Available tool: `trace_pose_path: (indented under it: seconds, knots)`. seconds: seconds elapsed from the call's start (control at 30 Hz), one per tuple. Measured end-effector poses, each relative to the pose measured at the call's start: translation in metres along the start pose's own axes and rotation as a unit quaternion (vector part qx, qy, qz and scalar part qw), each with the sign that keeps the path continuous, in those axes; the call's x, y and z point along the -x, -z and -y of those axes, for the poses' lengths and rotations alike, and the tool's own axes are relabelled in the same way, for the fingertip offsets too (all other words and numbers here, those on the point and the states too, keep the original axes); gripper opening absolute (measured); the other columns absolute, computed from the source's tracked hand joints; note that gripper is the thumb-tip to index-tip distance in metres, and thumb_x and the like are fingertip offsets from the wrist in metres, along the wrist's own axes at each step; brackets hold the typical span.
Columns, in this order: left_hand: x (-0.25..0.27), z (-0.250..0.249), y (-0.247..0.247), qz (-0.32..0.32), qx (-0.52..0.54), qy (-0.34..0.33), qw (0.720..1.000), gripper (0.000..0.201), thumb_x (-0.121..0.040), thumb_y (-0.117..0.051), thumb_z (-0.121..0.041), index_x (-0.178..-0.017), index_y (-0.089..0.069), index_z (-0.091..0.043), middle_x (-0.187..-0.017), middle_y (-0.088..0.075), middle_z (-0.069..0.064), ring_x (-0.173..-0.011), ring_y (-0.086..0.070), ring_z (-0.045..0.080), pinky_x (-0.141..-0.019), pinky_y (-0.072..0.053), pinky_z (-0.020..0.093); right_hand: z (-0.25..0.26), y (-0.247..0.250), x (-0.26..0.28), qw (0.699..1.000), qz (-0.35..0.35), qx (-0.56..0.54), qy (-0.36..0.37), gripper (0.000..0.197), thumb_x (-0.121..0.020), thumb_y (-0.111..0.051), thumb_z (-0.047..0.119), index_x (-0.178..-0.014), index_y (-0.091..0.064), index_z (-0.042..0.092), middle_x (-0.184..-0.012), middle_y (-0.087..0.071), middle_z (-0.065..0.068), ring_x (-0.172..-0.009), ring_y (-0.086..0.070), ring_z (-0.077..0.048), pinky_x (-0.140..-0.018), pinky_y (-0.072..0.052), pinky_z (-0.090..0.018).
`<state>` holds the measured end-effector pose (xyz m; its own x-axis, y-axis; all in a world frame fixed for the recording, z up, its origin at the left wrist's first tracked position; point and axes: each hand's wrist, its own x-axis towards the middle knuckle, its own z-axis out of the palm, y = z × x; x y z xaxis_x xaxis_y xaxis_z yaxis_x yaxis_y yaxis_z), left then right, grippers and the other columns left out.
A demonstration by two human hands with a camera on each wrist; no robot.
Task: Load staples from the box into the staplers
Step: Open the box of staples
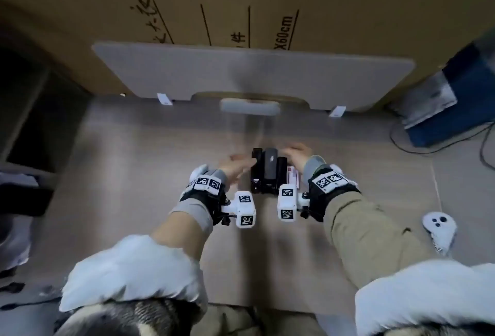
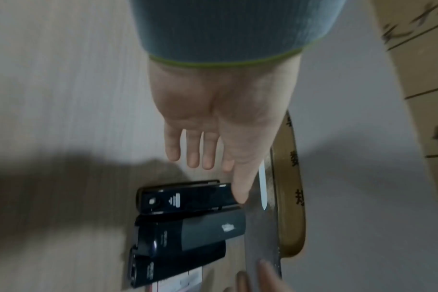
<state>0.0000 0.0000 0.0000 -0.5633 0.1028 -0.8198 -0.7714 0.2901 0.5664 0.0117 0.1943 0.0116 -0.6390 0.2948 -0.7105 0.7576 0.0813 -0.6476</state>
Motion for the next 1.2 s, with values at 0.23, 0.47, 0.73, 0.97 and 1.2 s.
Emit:
trace_pose_path:
  seconds: [0.23,0.47,0.73,0.97,1.2]
  knots:
    - [-0.036,0.004,-0.007,0.016,-0.010,0.010,1.000,0.057,-0.083,-0.078,-0.017,-0.133,-0.055,-0.007,-0.127,-0.065,0.009,-0.107,-0.064,0.026,-0.060,-0.052,0.024,-0.059,-0.004,-0.038,0.981,-0.008,0.162,-0.102,0.061,-0.089,-0.059,0.005,-0.144,-0.044,0.026,-0.137,-0.056,-0.011,-0.117,-0.058,-0.034,-0.098,-0.050,-0.042]
    - [-0.062,0.036,-0.014,-0.002,-0.080,0.025,0.996,0.092,-0.048,-0.090,-0.046,-0.129,-0.058,-0.016,-0.119,-0.070,0.005,-0.105,-0.068,0.026,-0.077,-0.059,0.036,-0.095,-0.014,-0.055,0.945,-0.011,0.318,-0.076,0.042,-0.087,-0.061,0.024,-0.111,-0.042,0.053,-0.102,-0.028,0.003,-0.101,-0.028,-0.020,-0.099,-0.034,-0.032]
    - [-0.054,0.044,-0.023,-0.041,0.017,0.032,0.999,0.068,-0.071,-0.087,-0.028,-0.130,-0.054,-0.018,-0.128,-0.064,0.001,-0.112,-0.064,0.023,-0.086,-0.056,0.037,-0.099,0.004,-0.063,0.954,-0.126,0.262,-0.069,0.053,-0.083,-0.071,0.030,-0.128,-0.047,0.015,-0.133,-0.046,-0.010,-0.116,-0.046,-0.028,-0.097,-0.037,-0.032]
    - [-0.021,0.005,-0.021,-0.151,0.080,-0.017,0.985,0.038,-0.078,-0.077,-0.046,-0.090,-0.063,-0.012,-0.084,-0.063,0.007,-0.075,-0.059,0.023,-0.067,-0.048,0.030,-0.034,0.013,-0.035,0.995,-0.048,0.083,0.034,0.064,-0.065,-0.087,0.021,-0.115,-0.049,0.010,-0.098,-0.063,-0.001,-0.087,-0.059,-0.020,-0.078,-0.044,-0.026]
    - [0.013,-0.032,0.009,-0.015,0.179,-0.104,0.978,0.040,-0.087,-0.070,-0.042,-0.112,-0.067,-0.012,-0.087,-0.076,0.005,-0.071,-0.073,0.020,-0.074,-0.060,0.033,0.028,-0.042,-0.004,0.985,0.041,0.011,0.170,0.070,-0.064,-0.090,0.012,-0.113,-0.041,0.021,-0.096,-0.060,0.006,-0.084,-0.062,-0.010,-0.077,-0.051,-0.022]
